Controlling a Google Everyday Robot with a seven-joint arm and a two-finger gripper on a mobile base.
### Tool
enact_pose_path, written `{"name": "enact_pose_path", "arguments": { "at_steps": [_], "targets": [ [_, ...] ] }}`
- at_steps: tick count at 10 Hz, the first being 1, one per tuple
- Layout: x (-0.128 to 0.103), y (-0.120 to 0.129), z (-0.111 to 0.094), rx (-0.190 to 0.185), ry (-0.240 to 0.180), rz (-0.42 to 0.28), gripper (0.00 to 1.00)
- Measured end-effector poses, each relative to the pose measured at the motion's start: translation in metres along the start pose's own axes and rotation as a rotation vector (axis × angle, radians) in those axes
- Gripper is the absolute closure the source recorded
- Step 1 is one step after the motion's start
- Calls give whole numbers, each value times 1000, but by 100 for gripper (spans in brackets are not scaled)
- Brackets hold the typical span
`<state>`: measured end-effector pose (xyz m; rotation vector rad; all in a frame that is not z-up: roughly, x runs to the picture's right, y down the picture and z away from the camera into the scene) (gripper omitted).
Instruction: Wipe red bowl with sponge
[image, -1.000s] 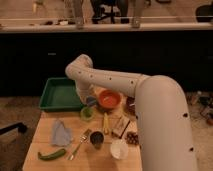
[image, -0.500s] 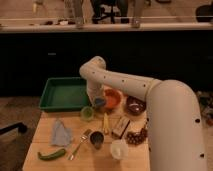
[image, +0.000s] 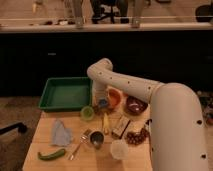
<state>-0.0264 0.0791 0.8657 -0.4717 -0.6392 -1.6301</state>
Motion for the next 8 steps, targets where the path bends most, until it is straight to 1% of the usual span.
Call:
{"name": "enact_pose_path", "arguments": {
  "at_steps": [3,4,5,7,8],
  "targets": [
    [1,-6,14,5,-15,-3,100],
    [2,-8,17,6,-14,-1,100],
    [3,-10,18,7,-5,4,100],
    [4,-9,19,7,28,20,100],
    [4,-8,19,6,33,22,100]
  ]
}}
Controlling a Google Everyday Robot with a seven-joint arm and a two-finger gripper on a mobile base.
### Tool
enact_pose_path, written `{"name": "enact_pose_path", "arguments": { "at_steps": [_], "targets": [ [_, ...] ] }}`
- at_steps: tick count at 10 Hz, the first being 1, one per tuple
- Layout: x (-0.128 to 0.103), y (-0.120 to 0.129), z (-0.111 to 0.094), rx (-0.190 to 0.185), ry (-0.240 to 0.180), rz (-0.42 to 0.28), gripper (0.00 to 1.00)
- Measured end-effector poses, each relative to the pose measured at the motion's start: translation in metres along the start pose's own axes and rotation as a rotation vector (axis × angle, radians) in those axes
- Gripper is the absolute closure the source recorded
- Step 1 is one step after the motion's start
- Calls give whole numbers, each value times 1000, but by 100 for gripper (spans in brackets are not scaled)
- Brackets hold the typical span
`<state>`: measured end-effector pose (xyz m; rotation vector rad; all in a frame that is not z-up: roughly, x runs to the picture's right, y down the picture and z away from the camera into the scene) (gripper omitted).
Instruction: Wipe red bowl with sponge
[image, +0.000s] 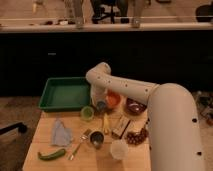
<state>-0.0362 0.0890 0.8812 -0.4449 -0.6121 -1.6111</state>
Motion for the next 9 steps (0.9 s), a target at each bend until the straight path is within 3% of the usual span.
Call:
{"name": "enact_pose_path", "arguments": {
  "at_steps": [7,9],
  "targets": [
    [0,0,0,0,0,3,100],
    [-1,4,9,-9,-8,28,100]
  ]
}}
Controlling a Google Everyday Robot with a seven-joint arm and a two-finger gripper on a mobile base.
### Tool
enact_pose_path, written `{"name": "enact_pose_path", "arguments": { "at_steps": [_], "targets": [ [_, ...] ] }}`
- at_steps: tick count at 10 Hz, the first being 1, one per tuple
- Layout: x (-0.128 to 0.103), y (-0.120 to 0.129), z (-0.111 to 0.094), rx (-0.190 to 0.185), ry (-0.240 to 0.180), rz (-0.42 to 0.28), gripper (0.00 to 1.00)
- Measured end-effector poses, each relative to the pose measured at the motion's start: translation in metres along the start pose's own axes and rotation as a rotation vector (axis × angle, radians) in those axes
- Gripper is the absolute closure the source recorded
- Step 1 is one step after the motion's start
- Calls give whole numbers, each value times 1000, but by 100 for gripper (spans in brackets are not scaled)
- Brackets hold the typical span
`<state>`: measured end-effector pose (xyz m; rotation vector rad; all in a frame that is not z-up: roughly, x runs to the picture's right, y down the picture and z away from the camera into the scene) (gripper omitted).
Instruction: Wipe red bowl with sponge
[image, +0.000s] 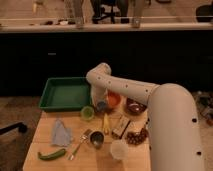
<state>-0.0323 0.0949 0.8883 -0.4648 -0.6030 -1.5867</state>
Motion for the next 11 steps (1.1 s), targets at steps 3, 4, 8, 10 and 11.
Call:
{"name": "enact_pose_path", "arguments": {
  "at_steps": [3,4,8,10,11],
  "targets": [
    [15,15,2,-9,7,36,100],
    [22,19,1,-11,11,42,100],
    [43,30,-14,-7,29,60,100],
    [49,39,-17,-8,30,73,100],
    [51,45,-18,-11,29,78,100]
  ]
}}
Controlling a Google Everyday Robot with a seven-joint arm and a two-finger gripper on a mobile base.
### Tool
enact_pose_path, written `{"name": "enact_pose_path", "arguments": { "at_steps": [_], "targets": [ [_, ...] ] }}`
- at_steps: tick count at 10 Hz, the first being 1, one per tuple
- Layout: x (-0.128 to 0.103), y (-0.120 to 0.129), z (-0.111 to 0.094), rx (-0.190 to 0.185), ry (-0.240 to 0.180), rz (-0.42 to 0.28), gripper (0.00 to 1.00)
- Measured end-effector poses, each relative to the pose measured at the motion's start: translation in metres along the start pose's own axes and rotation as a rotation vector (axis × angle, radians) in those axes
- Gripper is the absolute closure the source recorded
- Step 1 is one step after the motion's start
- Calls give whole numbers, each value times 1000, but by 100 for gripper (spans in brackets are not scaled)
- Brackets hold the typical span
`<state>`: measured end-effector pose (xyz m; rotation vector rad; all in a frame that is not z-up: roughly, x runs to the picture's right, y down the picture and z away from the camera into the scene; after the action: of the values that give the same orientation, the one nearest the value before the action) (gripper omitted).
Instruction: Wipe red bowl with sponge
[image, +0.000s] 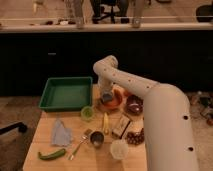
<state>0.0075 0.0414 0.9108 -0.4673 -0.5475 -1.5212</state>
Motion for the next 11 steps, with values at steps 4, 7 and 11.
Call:
{"name": "enact_pose_path", "arguments": {
  "at_steps": [4,7,11],
  "targets": [
    [2,61,2,-24,-27,61,100],
    [-21,68,22,-30,-85,59,100],
    [-39,25,51,-16,-145,-3,100]
  ]
}}
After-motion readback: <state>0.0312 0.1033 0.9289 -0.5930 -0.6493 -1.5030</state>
